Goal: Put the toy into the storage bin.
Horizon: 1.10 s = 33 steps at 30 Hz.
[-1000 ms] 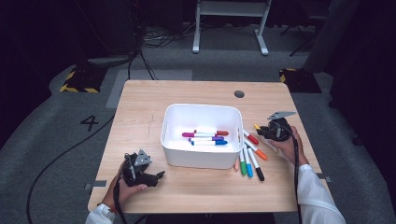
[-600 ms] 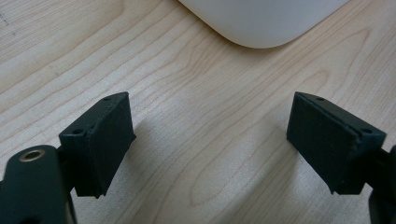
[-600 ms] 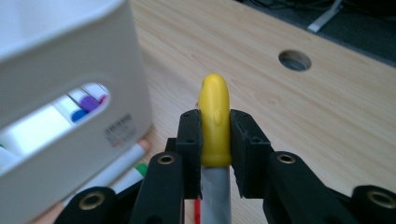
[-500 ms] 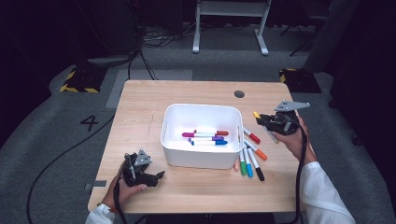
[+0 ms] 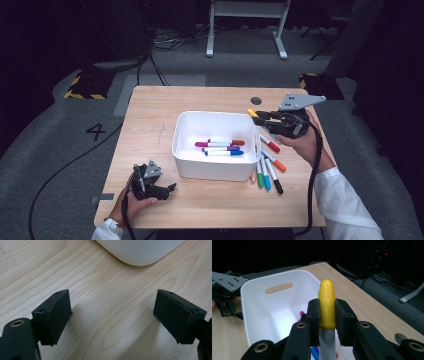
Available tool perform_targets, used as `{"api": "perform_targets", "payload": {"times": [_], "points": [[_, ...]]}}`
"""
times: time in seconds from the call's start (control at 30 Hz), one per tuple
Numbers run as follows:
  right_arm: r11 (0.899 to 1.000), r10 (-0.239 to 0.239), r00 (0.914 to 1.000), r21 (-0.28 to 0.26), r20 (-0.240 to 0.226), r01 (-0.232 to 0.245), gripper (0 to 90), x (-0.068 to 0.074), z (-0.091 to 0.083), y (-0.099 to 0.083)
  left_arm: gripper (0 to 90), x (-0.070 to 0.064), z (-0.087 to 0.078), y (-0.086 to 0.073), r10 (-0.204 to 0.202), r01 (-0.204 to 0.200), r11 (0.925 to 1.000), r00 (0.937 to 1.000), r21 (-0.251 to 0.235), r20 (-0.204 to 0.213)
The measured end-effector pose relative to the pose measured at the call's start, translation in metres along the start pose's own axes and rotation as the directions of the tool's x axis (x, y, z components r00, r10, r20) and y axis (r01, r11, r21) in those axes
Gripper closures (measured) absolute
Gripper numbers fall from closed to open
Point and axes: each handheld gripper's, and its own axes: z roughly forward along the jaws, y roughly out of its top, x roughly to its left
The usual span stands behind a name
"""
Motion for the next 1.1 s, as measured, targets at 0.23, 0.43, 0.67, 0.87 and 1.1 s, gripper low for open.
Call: {"api": "perform_targets", "payload": {"times": [0.23, 0.43, 0.67, 0.87, 1.1], "points": [[0.998, -0.055, 0.9949, 0.037, -0.084, 0.058, 75.0, 0.029, 0.027, 0.021, 14.9, 0.000, 0.000, 0.000, 0.001, -0.001, 1.0000, 1.0000, -0.001, 0.000], [0.988, -0.086, 0.9840, 0.114, -0.156, 0.105, 75.0, 0.054, 0.055, 0.026, 14.9, 0.000, 0.000, 0.000, 0.001, -0.001, 1.0000, 1.0000, 0.000, -0.004], [0.952, -0.129, 0.9698, 0.247, -0.207, 0.179, 75.0, 0.074, 0.091, 0.015, 15.0, 0.000, 0.000, 0.000, 0.001, -0.001, 1.0000, 1.0000, -0.001, 0.000], [0.919, -0.133, 0.9607, 0.333, -0.244, 0.211, 74.6, 0.084, 0.110, 0.002, 15.0, 0.000, 0.000, 0.000, 0.001, -0.001, 1.0000, 1.0000, -0.001, 0.000], [0.920, -0.116, 0.9582, 0.334, -0.261, 0.203, 63.0, 0.083, 0.109, -0.003, 15.0, 0.000, 0.000, 0.000, 0.000, 0.000, 1.0000, 1.0000, 0.000, -0.001]]}}
